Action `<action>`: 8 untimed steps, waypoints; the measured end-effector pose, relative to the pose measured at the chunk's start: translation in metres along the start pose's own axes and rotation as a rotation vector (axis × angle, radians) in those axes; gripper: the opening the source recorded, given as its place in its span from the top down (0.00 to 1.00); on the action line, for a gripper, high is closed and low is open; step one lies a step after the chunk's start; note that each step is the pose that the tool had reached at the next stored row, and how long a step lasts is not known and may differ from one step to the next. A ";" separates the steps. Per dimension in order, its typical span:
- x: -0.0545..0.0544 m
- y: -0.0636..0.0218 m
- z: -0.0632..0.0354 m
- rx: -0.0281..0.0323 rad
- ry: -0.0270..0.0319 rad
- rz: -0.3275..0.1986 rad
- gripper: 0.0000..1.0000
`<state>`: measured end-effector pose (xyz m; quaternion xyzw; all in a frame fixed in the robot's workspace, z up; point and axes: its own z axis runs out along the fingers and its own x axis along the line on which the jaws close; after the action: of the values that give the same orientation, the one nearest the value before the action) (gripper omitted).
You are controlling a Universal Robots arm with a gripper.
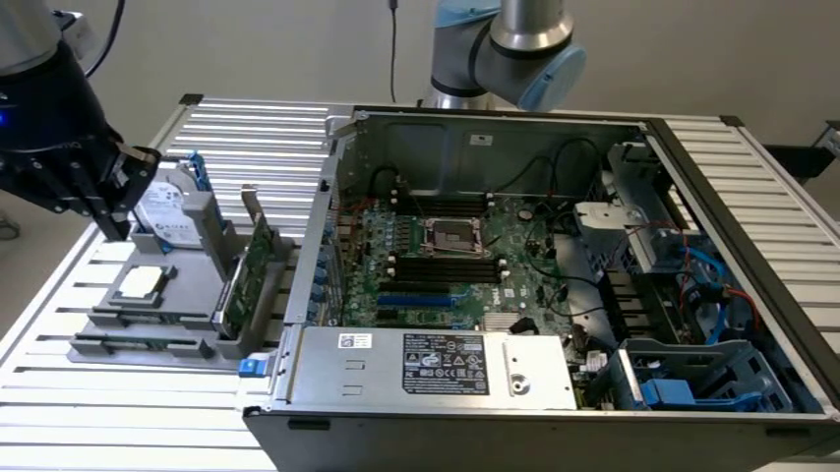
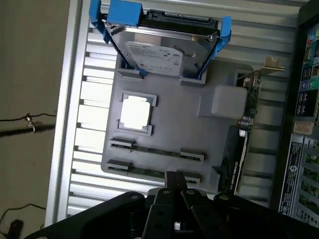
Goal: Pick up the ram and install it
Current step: 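Pick up the ram and move it above insertion slot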
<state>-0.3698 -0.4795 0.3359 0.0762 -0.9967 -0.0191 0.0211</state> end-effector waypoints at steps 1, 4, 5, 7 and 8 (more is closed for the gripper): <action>0.000 0.0000 0.0002 0.0006 0.0006 -0.018 0.89; 0.000 0.0000 0.0009 0.0029 0.0032 -0.073 0.89; 0.000 0.0000 0.0013 0.0037 0.0040 -0.091 0.89; 0.000 -0.0001 0.0025 0.0049 0.0053 -0.127 0.89; 0.000 -0.0001 0.0031 0.0056 0.0060 -0.145 0.89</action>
<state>-0.3698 -0.4794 0.3329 0.1482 -0.9885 -0.0176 0.0224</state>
